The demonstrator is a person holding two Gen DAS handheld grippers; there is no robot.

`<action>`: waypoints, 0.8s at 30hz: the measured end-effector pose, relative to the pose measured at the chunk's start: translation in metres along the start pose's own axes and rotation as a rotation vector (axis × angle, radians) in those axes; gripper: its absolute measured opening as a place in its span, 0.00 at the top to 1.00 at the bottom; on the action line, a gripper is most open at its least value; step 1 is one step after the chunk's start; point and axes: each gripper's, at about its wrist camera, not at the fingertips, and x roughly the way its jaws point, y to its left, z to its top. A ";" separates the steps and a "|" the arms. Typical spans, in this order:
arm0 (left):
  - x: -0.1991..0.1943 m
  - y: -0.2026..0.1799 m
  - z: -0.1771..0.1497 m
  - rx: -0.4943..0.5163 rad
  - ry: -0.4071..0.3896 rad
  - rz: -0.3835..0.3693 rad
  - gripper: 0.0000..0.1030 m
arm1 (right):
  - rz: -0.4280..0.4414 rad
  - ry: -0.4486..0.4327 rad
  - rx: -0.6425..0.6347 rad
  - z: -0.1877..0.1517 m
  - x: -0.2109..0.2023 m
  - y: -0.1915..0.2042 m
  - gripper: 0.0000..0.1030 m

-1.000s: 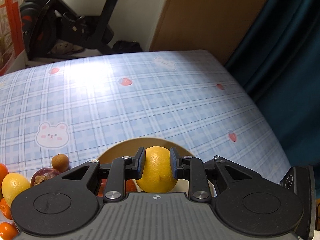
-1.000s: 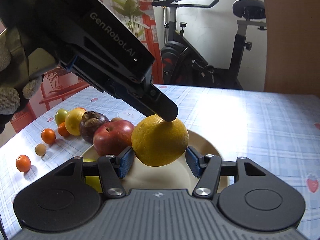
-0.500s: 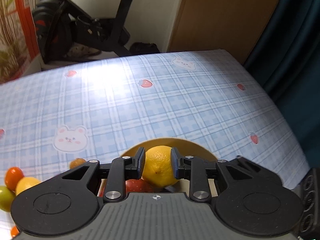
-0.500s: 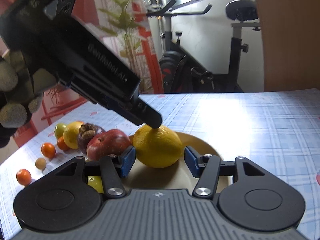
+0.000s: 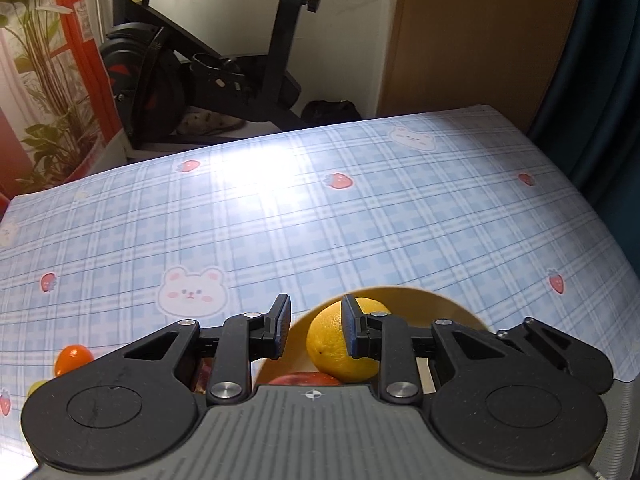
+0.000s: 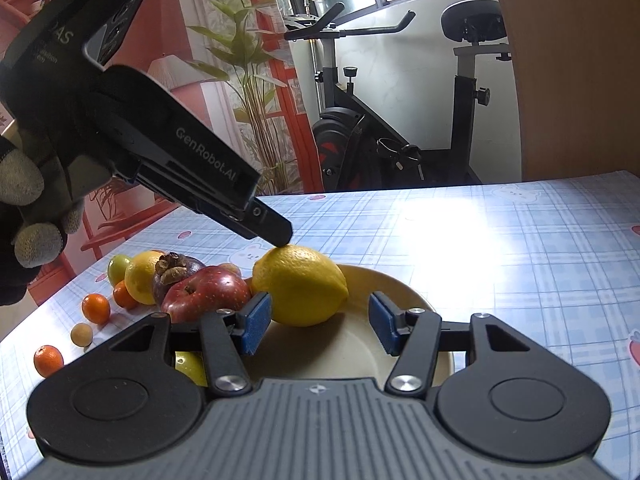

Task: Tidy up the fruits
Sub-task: 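Carry the lemon onto the plate and open the left gripper, then move the left gripper toward the dark mangosteen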

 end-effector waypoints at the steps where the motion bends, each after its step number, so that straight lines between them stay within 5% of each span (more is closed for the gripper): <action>1: -0.001 0.000 0.000 -0.002 0.000 0.003 0.71 | 0.000 0.000 0.001 0.000 0.000 0.000 0.44; 9: -0.015 -0.001 -0.008 0.005 -0.076 0.047 0.72 | 0.011 -0.018 0.009 0.000 -0.002 -0.002 0.43; 19: -0.086 0.054 -0.055 -0.184 -0.252 0.054 0.72 | 0.027 -0.059 0.034 -0.002 -0.010 -0.004 0.41; 24: -0.120 0.087 -0.096 -0.280 -0.291 0.136 0.72 | 0.028 -0.071 0.054 -0.004 -0.013 -0.007 0.37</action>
